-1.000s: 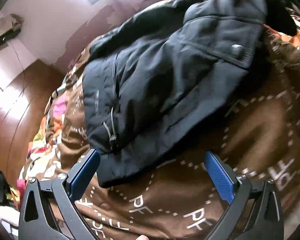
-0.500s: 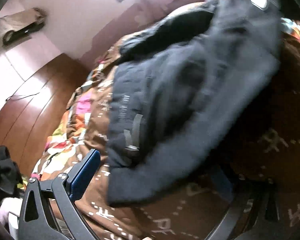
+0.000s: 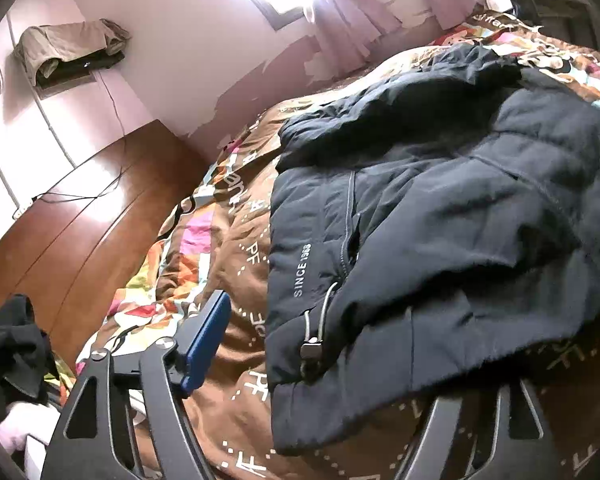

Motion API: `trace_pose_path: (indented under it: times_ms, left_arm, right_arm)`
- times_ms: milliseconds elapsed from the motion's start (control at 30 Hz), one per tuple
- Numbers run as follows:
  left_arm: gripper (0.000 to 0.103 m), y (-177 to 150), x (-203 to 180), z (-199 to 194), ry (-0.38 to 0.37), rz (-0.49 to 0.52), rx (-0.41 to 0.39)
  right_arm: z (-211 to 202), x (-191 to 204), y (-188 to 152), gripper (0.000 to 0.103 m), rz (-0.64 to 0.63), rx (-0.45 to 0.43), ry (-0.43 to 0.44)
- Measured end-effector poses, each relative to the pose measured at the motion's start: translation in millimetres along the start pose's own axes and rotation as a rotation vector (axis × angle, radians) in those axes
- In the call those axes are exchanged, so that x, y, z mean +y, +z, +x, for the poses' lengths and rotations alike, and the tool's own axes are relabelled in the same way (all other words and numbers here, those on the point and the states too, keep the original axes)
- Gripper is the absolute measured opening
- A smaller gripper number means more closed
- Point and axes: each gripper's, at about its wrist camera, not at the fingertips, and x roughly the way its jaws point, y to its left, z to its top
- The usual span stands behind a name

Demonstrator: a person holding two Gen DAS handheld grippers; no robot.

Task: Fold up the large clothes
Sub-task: 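Close both grippers on the jacket's side edge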

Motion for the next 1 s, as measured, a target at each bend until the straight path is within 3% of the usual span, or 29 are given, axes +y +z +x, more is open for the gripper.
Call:
trace_pose_path:
  times_ms: [100,233,300,433,667,733,1000]
  left_arm:
    - [0.061,3.8,-2.1,-4.1,-0.013,-0.001,-0.011]
    - [0.05,6.5,0.2,-2.1,-0.051,-0.006,-0.008]
    - [0.044,5.9,-2.0,-3.2,-0.061,-0.005,-0.012]
    - [0.027,6.3,-6.4,-5.0,-0.096,0.0,-0.009]
    - [0.012,7.4,-12.5,-8.3,-0.147,-0.013,0.004]
    - [0.01,8.6,-10.0,-11.2,-0.145,-0.034,0.007]
    - [0.008,25.4,9.4,-52.3,-0.111,-0.079,-0.105]
  right_arm:
    - [9.7,2.1,-14.6,0.084,0.06,0.037,0.033]
    - [12.9,1.7,-12.1,0.061,0.088,0.02,0.01]
    - [6.7,4.3,-7.6,0.055,0.077,-0.006,-0.009]
    - [-1.3,5.2,3.0,0.034,0.067,-0.051,-0.003]
    - [-0.8,-4.2,5.8,0.024,0.216,-0.034,0.072]
    - [-5.4,-5.6,5.1,0.018,0.242,-0.047,0.093]
    - [-52.1,-28.8,15.3,0.01,0.396,-0.189,0.141]
